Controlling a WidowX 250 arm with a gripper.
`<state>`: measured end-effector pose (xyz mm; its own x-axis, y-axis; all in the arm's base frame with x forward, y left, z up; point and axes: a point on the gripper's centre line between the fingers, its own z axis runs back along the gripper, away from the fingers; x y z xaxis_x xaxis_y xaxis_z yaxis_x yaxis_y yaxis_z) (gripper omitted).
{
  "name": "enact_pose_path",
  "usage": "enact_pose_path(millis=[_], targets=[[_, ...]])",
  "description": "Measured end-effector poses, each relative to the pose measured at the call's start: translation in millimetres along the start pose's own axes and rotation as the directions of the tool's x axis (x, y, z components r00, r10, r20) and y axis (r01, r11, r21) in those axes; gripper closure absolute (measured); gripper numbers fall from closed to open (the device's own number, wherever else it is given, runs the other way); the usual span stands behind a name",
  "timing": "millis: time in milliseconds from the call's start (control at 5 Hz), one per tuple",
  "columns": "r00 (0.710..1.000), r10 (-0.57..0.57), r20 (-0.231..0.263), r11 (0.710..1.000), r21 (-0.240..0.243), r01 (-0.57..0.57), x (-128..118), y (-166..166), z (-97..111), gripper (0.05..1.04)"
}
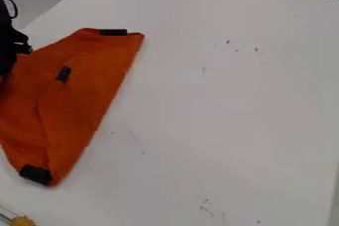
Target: Unfold the cloth from the right to the left
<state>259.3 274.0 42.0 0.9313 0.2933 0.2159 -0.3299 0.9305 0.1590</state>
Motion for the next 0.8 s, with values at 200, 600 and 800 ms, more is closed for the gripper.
enact_pose_path(millis=[200, 600, 800], targets=[[0.999, 0.004, 0.035, 0.997, 0.081, -0.007, 10.6, 26.0, 9.6, 0.605], [0.999, -0.017, 0.038, 0.987, 0.163, 0.011, 27.2, 62.1, 19.8, 0.083], [1.000, -0.007, -0.009, 0.994, 0.110, 0.008, 18.7, 45.2, 12.9, 0.078]])
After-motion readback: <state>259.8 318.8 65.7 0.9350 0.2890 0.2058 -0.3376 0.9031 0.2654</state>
